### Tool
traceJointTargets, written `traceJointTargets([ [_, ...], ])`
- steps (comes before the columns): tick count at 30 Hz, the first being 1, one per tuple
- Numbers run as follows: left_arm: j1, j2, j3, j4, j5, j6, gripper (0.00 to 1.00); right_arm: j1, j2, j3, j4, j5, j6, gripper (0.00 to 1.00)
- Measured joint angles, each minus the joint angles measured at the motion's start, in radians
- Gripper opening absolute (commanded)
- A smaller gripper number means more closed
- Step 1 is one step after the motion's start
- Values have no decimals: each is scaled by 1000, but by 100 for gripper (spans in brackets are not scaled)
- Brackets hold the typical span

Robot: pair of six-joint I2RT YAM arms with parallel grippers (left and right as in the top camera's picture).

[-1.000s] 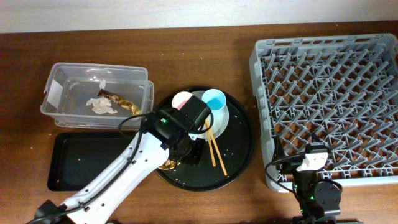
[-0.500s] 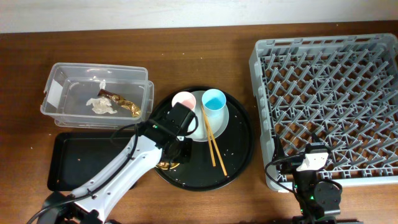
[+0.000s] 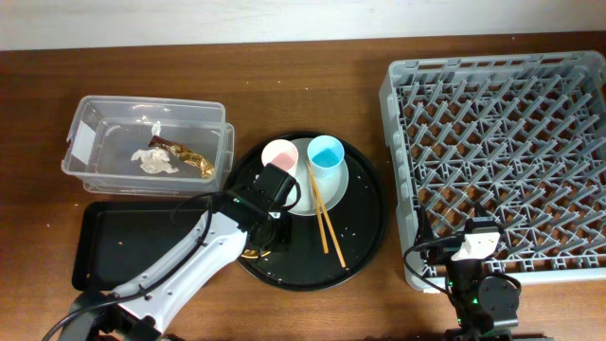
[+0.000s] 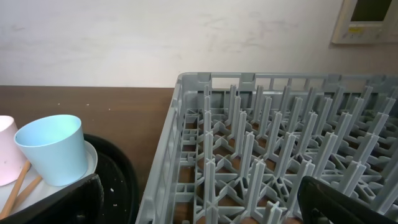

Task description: Sort waste into correct bins and load items into the dishwasher rack

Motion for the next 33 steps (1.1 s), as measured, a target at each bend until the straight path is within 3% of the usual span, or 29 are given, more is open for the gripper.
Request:
traceJointTargets([
  [6,0,0,0,11,3,0,25,0,0,0,0,0,0,98],
  [10,0,1,0,18,3,-3,18,0,0,0,0,0,0,98],
  [27,0,88,0,56,3,-4,16,0,0,0,0,0,0,98],
  [31,0,89,0,56,-6,-5,27,0,0,0,0,0,0,98],
  [33,0,89,0,58,-18,-6,28,0,0,0,0,0,0,98],
])
